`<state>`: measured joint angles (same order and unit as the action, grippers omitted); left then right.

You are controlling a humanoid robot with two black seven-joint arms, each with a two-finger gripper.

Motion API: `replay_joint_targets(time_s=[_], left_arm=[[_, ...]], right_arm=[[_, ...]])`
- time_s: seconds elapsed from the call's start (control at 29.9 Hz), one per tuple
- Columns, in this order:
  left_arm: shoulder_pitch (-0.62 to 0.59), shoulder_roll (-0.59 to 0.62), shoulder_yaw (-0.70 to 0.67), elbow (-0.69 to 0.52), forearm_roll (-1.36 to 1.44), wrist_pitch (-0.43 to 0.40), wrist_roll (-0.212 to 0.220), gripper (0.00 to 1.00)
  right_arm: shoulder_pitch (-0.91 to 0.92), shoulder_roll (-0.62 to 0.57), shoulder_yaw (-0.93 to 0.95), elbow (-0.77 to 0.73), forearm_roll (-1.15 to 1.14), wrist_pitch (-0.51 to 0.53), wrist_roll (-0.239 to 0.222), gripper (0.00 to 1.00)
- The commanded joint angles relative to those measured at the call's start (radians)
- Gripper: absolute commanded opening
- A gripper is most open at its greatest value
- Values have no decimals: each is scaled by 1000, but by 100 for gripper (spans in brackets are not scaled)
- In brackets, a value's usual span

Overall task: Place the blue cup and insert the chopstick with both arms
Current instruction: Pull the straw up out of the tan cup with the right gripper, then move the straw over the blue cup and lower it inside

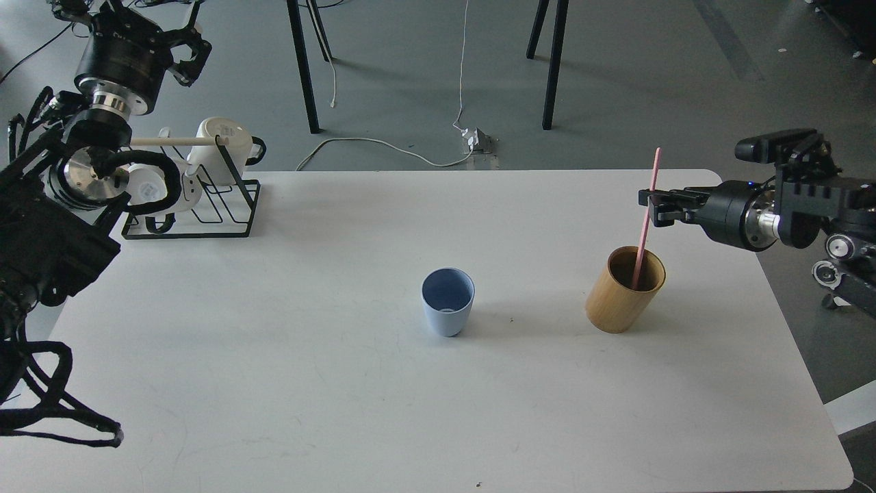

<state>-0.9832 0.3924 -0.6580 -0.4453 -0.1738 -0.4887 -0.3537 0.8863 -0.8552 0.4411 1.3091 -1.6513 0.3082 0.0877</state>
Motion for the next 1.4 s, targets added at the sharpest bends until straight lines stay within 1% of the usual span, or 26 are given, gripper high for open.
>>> replay_joint_targets(time_s=[0.0, 0.1, 0.17, 0.27, 0.37, 0.5, 0.6, 0.7, 1.0, 1.37], left_arm=[[0, 0, -2, 17, 0, 0, 1, 100], [1, -1, 0, 22, 0, 0, -1, 100], [1, -3, 0, 22, 0, 0, -1, 100], [1, -4, 0, 22, 0, 0, -1, 100], [0, -4, 0, 22, 0, 0, -1, 100], [0, -4, 0, 22, 0, 0, -1, 100], [0, -3, 0, 22, 0, 0, -1, 100], [0, -1, 0, 23, 0, 0, -1, 100], [4, -7, 1, 23, 0, 0, -2, 100], [3, -7, 0, 23, 0, 0, -2, 100]], right_arm=[[84, -53, 2, 61, 2, 3, 1, 0], [172, -41, 11, 62, 5, 2, 1, 1], [204, -6, 24, 62, 39, 0, 1, 0], [226, 111, 28, 61, 117, 0, 0, 0], [220, 229, 25, 55, 123, -6, -3, 0], [178, 347, 10, 33, 122, -8, -13, 0], [154, 410, 8, 12, 120, -1, -17, 0], [145, 423, -15, 3, 119, 3, -32, 1], [105, 426, -82, -28, 119, 2, -34, 1], [92, 519, -84, -100, 117, -3, -34, 1]])
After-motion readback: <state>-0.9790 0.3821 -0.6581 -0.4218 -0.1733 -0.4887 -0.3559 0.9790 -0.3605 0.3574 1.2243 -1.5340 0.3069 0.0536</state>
